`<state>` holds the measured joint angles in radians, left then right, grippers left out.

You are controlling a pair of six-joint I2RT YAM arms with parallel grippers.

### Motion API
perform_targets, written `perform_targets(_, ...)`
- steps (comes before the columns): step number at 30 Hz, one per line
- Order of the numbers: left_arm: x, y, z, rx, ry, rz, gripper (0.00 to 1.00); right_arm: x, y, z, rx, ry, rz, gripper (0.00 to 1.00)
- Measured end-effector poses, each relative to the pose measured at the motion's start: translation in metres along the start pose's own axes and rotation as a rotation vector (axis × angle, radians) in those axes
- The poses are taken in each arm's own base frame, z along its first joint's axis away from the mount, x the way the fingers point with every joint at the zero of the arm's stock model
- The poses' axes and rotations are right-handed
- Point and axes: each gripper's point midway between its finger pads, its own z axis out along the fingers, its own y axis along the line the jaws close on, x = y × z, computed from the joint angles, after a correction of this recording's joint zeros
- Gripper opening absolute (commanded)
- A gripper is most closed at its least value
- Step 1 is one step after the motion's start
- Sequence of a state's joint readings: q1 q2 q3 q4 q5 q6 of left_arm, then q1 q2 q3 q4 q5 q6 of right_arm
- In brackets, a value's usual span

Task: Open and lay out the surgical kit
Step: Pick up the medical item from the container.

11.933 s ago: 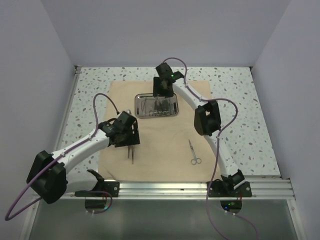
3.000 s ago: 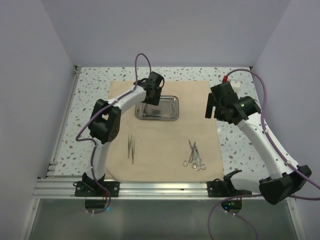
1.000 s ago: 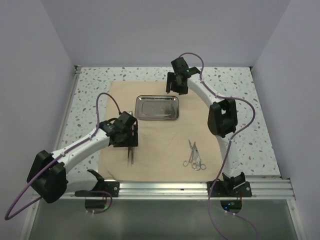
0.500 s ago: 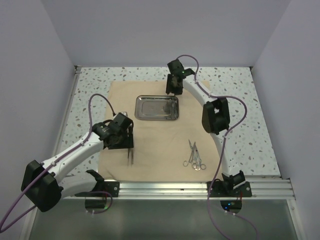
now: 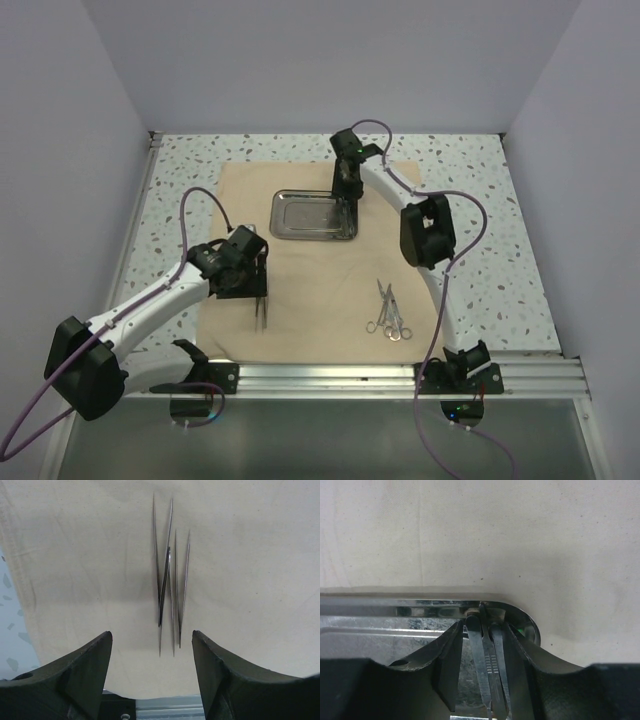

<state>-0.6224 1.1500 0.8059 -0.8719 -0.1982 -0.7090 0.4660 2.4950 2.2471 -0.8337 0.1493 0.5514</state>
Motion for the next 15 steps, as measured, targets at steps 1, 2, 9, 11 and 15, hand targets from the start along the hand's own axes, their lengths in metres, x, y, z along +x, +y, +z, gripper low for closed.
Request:
perform_targets(1, 0.0, 0.0, 0.0, 0.001, 0.0, 0.004, 0.69, -0.002, 0.0, 0.001, 0.003, -0.006, 0.002, 0.4)
perform_targets(2, 0.0, 0.0, 0.0, 0.0, 0.0, 0.007, 0.69, -0.003, 0.0, 0.003, 0.009, -0.009, 0.005, 0.39)
perform_targets(9, -0.002, 0.0, -0.001, 0.003, -0.005, 0.021, 0.69, -0.011, 0.002, 0.009, 0.033, -0.02, 0.015, 0.36)
perform_targets(11, -0.003, 0.0, -0.001, 0.001, -0.008, 0.021, 0.69, -0.013, 0.003, 0.011, 0.042, -0.025, 0.012, 0.32)
perform_targets(15, -0.005, 0.001, -0.002, -0.003, -0.016, 0.022, 0.7, -0.015, 0.001, 0.013, 0.064, -0.031, 0.005, 0.17)
